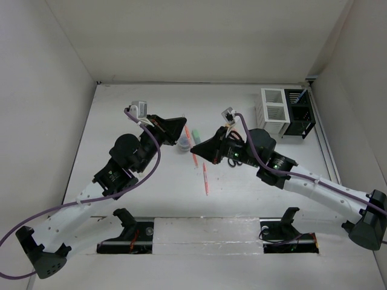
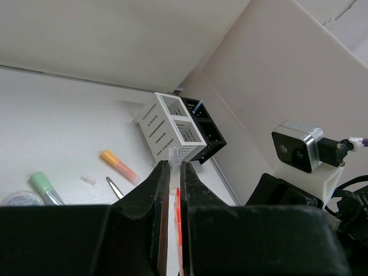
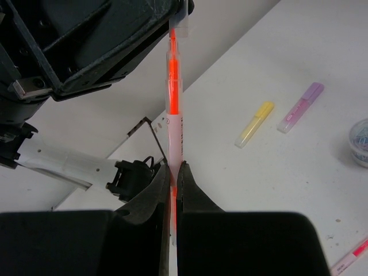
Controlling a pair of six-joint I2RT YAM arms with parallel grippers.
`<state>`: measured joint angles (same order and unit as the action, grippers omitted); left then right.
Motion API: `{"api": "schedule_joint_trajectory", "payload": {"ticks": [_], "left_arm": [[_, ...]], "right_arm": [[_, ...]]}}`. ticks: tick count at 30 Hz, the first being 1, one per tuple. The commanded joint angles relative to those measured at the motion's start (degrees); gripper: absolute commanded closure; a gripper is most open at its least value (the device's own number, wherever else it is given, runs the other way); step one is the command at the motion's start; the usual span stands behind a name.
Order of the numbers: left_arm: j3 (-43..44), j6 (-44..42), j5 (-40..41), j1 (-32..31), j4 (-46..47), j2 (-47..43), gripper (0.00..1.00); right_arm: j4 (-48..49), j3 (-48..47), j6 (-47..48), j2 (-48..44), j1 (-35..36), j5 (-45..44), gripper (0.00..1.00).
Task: Sort the stationery into containers
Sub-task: Close the pen cap on the pen.
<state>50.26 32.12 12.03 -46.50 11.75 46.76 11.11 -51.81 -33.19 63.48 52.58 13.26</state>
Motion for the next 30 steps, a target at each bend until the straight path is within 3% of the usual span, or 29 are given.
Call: {"api": "schedule_joint_trajectory", "payload": {"ticks": [1,14,25,30], "left_arm": [[-0.2,0.3,0.2,-0.1,2.4,-0.4,1.0],[-0.7,0.3,-1.6,-0.1,3.5,-1.0,1.0],[-5.6,0.3,-5.0,-0.1,8.6,-2.6,1.0],[-7.5,0.3,-5.6,-0.1,10.6,-3.2,1.0]], "right_arm": [[3.7,-2.2,0.8,-0.7,0.2,-0.8,1.0],[3.7,-2.9,0.8,-0.7,0.2,-3.5,1.0],[3.7,-7.2,-0.4,0.3,0.2,-3.5,1.0],[3.7,-7.8,-3.3,-0.5,0.2,-7.4,1.0]]}}
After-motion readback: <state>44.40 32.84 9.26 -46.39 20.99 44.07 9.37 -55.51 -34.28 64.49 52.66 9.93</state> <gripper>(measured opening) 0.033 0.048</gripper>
